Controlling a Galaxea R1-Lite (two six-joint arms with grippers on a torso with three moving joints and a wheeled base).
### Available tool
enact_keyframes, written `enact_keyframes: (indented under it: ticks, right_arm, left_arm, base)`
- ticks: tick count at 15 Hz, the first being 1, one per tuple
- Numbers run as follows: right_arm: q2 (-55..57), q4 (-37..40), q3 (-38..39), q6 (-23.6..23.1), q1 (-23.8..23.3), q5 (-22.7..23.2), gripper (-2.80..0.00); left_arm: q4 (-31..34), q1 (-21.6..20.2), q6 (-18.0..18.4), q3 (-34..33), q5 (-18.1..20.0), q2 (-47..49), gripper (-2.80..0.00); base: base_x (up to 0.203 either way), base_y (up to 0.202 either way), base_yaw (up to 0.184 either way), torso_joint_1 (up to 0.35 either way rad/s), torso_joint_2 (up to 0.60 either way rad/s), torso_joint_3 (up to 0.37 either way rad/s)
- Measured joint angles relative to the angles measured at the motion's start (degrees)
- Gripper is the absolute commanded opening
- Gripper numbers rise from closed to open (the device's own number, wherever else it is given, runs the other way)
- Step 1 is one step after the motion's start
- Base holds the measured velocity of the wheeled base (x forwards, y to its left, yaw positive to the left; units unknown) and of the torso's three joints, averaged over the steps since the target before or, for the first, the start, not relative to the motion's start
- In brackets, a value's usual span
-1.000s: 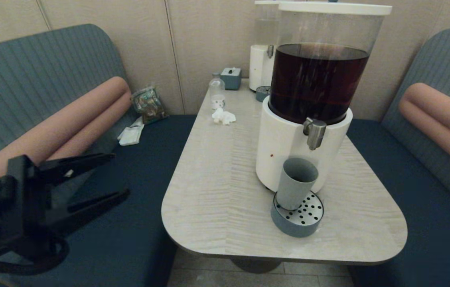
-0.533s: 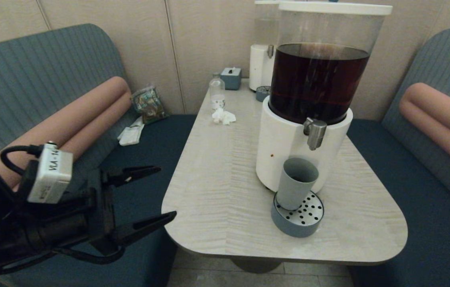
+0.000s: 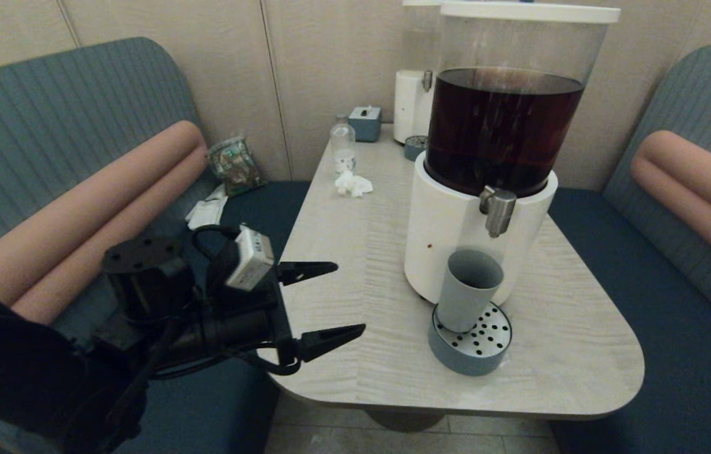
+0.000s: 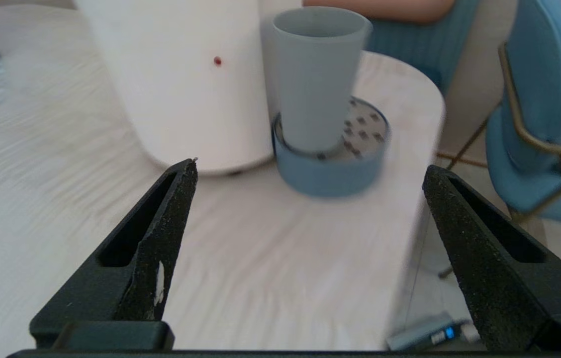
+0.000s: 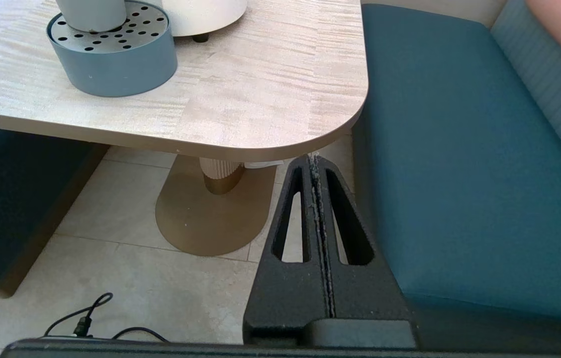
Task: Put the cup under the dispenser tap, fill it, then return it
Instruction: Place the cup next to the water dispenser
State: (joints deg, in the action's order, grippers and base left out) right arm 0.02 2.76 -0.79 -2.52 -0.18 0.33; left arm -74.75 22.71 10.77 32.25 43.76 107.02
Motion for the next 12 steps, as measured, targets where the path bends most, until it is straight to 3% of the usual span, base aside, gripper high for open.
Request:
enact_keyframes:
  ticks: [6, 12]
  right_arm:
    - [0.0, 0.0, 0.0, 0.0, 0.0, 0.0, -2.8]
    - [0.0, 0.0, 0.0, 0.0, 0.0, 0.0, -2.8]
  left_arm:
    - [0.0, 7.2, -3.6, 12.0, -4.9, 10.9, 0.0]
    - [0.0, 10.8, -5.9, 19.7, -8.1, 17.5, 0.0]
  base:
    - [0.0, 0.0, 0.0, 0.0, 0.0, 0.0]
    - [0.0, 0.0, 0.0, 0.0, 0.0, 0.0]
